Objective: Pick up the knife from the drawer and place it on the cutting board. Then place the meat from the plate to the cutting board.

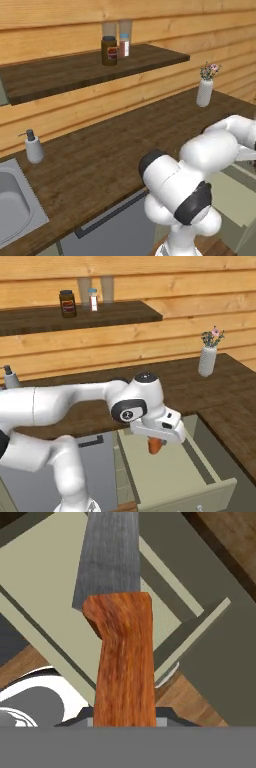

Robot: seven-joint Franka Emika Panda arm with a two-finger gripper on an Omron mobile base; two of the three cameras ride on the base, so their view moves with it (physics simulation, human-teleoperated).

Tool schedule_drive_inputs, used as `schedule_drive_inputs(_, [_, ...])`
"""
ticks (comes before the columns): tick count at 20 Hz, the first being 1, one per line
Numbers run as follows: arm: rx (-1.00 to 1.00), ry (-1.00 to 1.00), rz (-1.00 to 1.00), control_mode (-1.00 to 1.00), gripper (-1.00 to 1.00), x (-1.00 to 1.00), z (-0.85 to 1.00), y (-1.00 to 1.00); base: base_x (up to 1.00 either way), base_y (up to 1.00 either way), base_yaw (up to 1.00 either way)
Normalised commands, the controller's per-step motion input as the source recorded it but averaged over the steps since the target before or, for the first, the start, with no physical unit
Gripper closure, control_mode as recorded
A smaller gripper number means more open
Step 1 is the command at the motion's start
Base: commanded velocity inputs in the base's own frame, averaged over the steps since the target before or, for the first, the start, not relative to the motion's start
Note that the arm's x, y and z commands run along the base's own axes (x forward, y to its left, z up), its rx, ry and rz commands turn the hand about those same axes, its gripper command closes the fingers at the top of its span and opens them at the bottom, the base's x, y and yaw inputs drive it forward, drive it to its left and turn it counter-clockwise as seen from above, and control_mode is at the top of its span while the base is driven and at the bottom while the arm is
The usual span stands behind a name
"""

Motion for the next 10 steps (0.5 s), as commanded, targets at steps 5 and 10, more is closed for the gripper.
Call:
schedule_drive_inputs(5, [0.09,-0.23,0.0,-1.0,1.0,-0.27,0.2,0.14,0.0,0.0,0.0])
schedule_drive_inputs(10, [-0.05,-0.15,0.0,-1.0,1.0,-0.11,0.03,0.43,0.0,0.0,0.0])
